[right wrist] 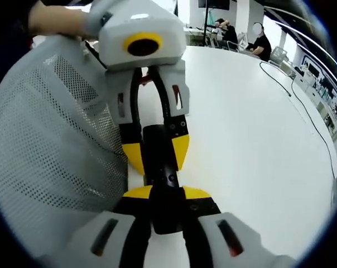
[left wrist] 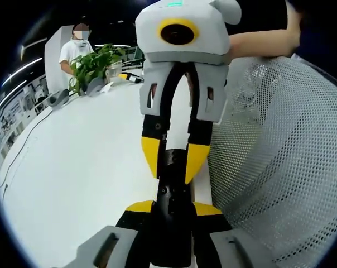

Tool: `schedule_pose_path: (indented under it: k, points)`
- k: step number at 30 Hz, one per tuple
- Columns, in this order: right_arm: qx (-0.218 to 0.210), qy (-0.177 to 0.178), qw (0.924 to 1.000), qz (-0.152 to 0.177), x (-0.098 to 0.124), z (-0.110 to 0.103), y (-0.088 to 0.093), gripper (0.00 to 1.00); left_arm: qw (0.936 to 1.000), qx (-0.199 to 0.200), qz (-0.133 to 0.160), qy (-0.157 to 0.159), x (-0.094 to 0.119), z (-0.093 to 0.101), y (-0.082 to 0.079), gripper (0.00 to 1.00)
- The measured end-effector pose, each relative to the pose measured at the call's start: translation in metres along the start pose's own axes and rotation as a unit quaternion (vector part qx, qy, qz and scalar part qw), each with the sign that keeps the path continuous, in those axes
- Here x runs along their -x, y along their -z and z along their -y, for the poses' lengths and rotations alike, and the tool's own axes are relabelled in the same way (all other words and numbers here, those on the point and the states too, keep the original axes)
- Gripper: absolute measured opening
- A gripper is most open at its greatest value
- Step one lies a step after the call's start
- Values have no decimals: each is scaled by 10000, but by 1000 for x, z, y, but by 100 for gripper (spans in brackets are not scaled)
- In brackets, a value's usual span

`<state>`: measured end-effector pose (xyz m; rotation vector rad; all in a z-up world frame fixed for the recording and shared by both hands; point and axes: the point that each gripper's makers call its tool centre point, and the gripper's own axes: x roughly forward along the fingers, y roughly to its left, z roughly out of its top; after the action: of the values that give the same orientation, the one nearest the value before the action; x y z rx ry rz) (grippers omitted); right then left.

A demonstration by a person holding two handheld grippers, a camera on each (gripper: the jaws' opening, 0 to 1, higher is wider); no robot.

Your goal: Press the specified remote control buttons in sequence, fully releasing each button before pressing the next.

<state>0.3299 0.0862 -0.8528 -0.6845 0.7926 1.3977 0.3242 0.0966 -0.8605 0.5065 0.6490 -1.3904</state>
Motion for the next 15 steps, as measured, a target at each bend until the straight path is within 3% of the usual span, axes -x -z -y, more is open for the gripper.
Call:
schedule_pose_path:
  k: [15]
  points:
    - [0, 43, 10000, -17, 2, 3, 3, 25, 10000, -9, -8, 0, 0, 0, 0, 25]
